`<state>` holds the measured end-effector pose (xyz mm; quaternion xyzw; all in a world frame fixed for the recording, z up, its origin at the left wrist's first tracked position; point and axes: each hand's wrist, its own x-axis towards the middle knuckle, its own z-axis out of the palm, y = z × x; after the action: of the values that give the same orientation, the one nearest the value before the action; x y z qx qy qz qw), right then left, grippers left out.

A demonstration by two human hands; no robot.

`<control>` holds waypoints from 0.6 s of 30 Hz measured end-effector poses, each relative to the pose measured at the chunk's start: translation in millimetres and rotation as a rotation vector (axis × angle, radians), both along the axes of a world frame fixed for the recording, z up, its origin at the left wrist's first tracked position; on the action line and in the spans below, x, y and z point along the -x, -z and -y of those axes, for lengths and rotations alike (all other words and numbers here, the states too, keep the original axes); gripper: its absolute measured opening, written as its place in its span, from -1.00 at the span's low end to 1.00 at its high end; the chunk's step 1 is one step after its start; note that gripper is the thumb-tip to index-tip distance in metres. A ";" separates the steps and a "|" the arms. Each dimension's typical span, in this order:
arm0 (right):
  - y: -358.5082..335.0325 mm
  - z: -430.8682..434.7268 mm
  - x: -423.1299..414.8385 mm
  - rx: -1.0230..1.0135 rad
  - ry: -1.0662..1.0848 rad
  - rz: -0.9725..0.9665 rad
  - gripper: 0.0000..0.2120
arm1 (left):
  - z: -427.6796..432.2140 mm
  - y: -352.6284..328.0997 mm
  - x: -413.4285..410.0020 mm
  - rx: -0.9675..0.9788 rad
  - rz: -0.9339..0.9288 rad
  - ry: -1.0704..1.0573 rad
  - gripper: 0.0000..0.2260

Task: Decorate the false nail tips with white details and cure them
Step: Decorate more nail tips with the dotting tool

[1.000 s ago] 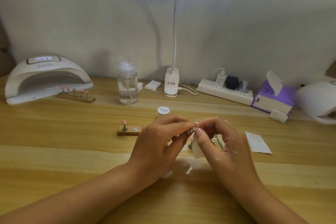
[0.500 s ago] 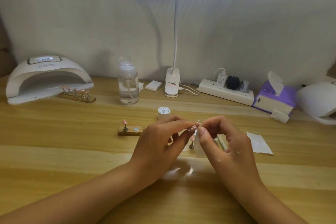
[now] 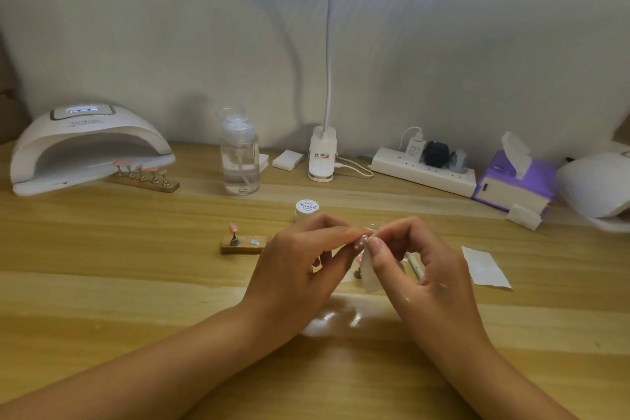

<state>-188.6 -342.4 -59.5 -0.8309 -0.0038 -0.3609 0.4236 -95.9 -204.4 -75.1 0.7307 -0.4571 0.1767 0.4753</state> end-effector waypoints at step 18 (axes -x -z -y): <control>-2.3 0.1 1.4 -0.025 0.036 0.023 -0.92 | 1.3 -1.3 0.3 0.025 -0.055 -0.016 -0.82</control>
<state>-190.0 -342.5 -57.3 -0.8211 0.0109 -0.3782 0.4273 -96.2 -205.7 -73.8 0.7329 -0.4359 0.1658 0.4954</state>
